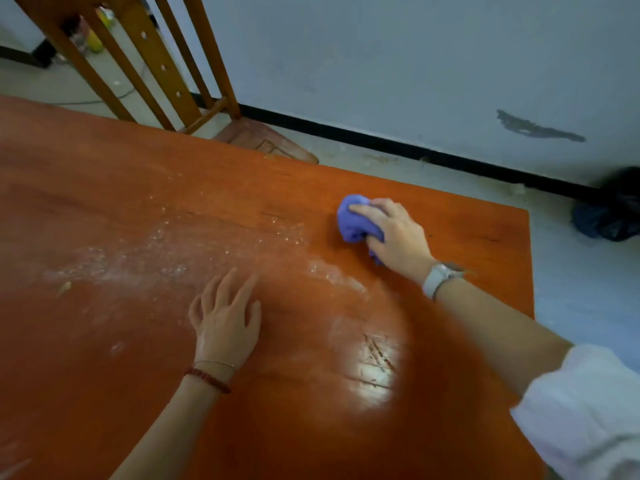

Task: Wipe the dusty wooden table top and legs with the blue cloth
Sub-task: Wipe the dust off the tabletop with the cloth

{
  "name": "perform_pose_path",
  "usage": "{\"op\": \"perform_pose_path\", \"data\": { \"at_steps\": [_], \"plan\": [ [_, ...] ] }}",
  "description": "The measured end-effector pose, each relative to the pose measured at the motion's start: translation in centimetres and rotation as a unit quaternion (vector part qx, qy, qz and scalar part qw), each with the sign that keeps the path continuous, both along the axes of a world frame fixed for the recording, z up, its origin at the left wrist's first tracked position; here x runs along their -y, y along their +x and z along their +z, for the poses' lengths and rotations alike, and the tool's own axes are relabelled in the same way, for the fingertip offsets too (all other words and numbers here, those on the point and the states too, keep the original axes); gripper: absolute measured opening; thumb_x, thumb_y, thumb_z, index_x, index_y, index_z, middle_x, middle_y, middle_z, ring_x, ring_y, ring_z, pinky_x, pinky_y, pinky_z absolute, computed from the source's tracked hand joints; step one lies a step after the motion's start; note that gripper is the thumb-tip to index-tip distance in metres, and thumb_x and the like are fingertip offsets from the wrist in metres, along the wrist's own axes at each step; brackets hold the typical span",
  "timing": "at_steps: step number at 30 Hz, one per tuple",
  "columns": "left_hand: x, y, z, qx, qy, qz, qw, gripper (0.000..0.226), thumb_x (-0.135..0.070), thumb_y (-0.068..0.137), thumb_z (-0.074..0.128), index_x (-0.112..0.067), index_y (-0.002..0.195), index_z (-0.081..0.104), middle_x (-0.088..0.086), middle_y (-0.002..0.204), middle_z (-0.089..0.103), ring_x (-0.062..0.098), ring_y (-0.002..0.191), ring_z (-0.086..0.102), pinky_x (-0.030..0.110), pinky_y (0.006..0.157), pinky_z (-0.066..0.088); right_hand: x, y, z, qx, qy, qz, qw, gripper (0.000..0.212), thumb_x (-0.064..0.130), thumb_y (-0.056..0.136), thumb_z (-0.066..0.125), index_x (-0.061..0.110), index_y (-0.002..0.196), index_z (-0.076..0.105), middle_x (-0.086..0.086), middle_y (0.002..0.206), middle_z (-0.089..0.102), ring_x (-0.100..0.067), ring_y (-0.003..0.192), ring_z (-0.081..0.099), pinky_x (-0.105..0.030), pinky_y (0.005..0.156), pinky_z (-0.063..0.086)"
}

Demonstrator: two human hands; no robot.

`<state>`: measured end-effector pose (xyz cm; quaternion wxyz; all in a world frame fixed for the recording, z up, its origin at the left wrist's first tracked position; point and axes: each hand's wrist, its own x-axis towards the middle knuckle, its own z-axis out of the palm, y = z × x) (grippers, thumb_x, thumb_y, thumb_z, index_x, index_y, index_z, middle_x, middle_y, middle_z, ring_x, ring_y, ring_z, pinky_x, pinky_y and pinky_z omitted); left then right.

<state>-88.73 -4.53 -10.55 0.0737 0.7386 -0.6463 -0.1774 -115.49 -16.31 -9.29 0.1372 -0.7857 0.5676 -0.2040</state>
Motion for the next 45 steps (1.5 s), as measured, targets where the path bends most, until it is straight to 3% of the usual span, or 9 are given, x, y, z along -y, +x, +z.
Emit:
{"op": "perform_pose_path", "data": {
  "at_steps": [5,12,16,20,27,32,37,41,45],
  "plan": [
    [-4.0,2.6,-1.0,0.033,0.066,0.043,0.996,0.051,-0.047,0.089,0.029,-0.035,0.139,0.031,0.002,0.154,0.016,0.028,0.141,0.005,0.053,0.112,0.005,0.4,-1.2,-2.3,-0.097,0.046,-0.156,0.982,0.045,0.023,0.083,0.05,0.027,0.128,0.051,-0.009,0.128,0.048,-0.036,0.103,0.047,-0.038,0.063,0.047],
    [-5.1,4.7,-1.5,0.037,0.082,0.036,0.995,0.059,-0.053,0.081,0.021,-0.041,0.137,0.03,-0.002,0.154,0.015,0.024,0.14,0.005,0.05,0.11,0.007,-13.7,7.8,-4.0,-0.075,-0.038,0.065,0.994,0.044,0.036,0.069,0.046,0.034,0.112,0.055,-0.006,0.106,0.063,-0.026,0.081,0.05,-0.031,0.059,0.053],
    [-5.1,5.3,-1.3,0.021,0.069,0.033,0.997,0.057,-0.05,0.079,0.026,-0.042,0.134,0.036,-0.005,0.153,0.019,0.023,0.139,0.009,0.048,0.108,0.011,-21.4,13.0,-3.8,0.023,0.049,0.265,0.963,0.039,0.034,0.078,0.053,0.038,0.117,0.05,0.0,0.115,0.049,-0.023,0.083,0.053,-0.026,0.056,0.049],
    [-5.2,5.9,-1.5,0.025,0.066,0.017,0.997,0.056,-0.049,0.081,0.024,-0.042,0.135,0.035,-0.006,0.153,0.018,0.022,0.139,0.008,0.045,0.107,0.008,-17.5,9.6,-2.1,0.168,0.07,0.018,0.983,0.048,0.025,0.075,0.047,0.044,0.119,0.048,-0.013,0.114,0.057,-0.029,0.093,0.061,-0.032,0.076,0.05],
    [-5.3,5.8,-1.4,0.029,0.072,0.007,0.997,0.044,-0.04,0.093,0.036,-0.043,0.137,0.031,-0.007,0.155,0.01,0.021,0.14,0.003,0.046,0.109,0.007,-6.5,2.9,-0.8,0.033,0.075,-0.318,0.945,0.047,0.017,0.085,0.048,0.027,0.132,0.045,-0.008,0.132,0.039,-0.029,0.115,0.043,-0.034,0.08,0.04],
    [-4.9,6.6,-0.8,-0.02,0.068,0.005,0.997,0.042,-0.032,0.093,0.042,-0.038,0.135,0.037,-0.007,0.154,0.016,0.021,0.14,0.008,0.047,0.11,0.009,-9.9,10.1,-2.4,-0.077,0.041,-0.122,0.989,0.046,0.02,0.076,0.053,0.026,0.122,0.056,-0.013,0.123,0.052,-0.038,0.1,0.051,-0.043,0.066,0.054],
    [-7.9,8.5,0.0,-0.061,-0.028,0.042,0.997,0.039,-0.022,0.09,0.049,-0.026,0.129,0.05,0.002,0.146,0.036,0.026,0.137,0.025,0.051,0.107,0.017,-20.3,15.5,-2.6,0.051,0.091,0.207,0.973,0.042,0.028,0.074,0.046,0.033,0.114,0.056,-0.009,0.11,0.06,-0.032,0.09,0.06,-0.037,0.059,0.055],
    [-13.4,10.5,-0.4,-0.019,0.008,0.088,0.996,0.04,-0.028,0.091,0.048,-0.028,0.131,0.046,0.003,0.149,0.031,0.027,0.14,0.017,0.051,0.111,0.01,-22.0,13.2,-0.9,0.17,0.113,0.01,0.979,0.051,0.028,0.069,0.042,0.031,0.117,0.059,0.002,0.118,0.048,-0.014,0.097,0.052,-0.019,0.08,0.041],
    [-18.1,12.4,-0.8,0.008,0.046,0.137,0.989,0.049,-0.042,0.087,0.036,-0.029,0.134,0.042,0.006,0.151,0.024,0.029,0.14,0.011,0.054,0.111,0.006,-21.9,9.5,-0.3,0.093,0.108,-0.219,0.965,0.05,0.025,0.077,0.047,0.028,0.126,0.053,-0.006,0.126,0.045,-0.02,0.106,0.051,-0.023,0.083,0.036]
  ]
}}
